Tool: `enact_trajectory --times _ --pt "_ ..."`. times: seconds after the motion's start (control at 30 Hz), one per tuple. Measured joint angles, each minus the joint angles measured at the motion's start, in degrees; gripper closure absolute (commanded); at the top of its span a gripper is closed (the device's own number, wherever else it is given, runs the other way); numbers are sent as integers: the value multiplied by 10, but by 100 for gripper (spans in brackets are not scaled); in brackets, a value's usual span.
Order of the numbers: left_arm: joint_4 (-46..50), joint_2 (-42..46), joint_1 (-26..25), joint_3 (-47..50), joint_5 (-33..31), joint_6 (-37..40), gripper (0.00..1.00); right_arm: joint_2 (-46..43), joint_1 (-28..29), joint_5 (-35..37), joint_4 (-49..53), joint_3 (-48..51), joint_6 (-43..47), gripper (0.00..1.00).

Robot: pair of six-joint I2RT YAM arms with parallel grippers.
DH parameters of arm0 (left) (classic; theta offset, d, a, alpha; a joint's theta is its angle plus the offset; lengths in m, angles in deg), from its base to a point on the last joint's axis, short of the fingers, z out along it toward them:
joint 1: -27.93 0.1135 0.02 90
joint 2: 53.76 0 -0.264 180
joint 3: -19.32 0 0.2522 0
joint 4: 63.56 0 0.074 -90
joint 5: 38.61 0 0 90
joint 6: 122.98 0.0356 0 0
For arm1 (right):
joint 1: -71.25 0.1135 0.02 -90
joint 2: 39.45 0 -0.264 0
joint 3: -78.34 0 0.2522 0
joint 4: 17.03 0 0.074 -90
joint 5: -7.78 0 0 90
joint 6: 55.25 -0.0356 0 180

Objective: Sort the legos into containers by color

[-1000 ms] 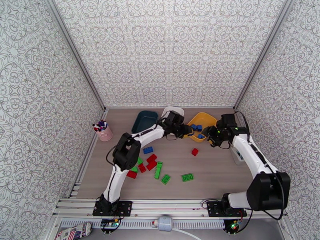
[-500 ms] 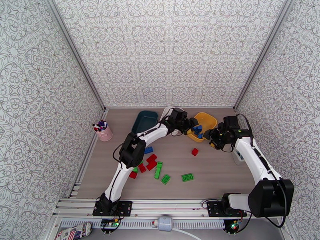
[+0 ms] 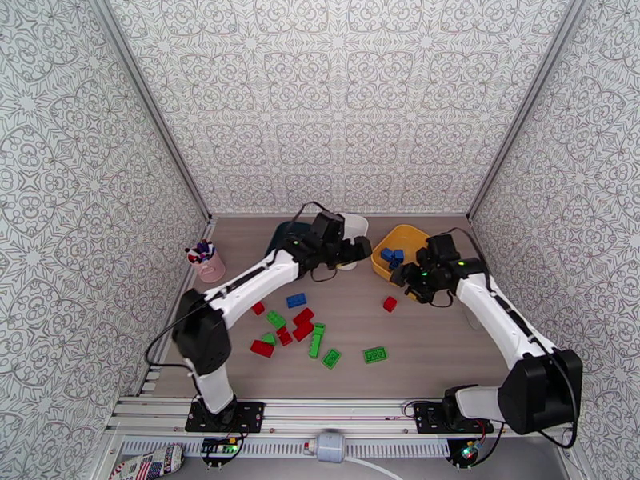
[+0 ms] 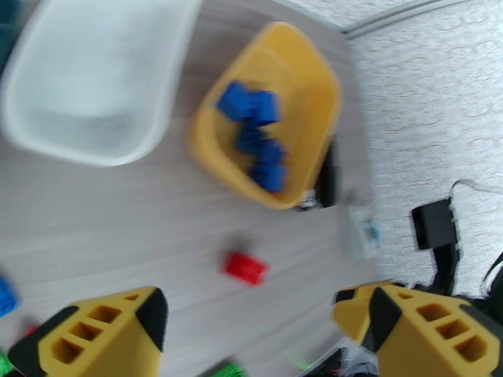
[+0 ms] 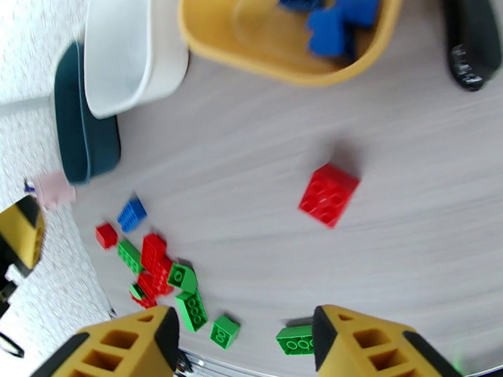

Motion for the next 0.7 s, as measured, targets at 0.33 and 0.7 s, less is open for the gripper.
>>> enact_trajectory --times 0.33,0.7 --pt "110 79 26 144 -112 15 1 94 114 37 11 -84 14 37" --pt "157 84 68 207 -144 -5 1 164 176 77 52 -124 23 37"
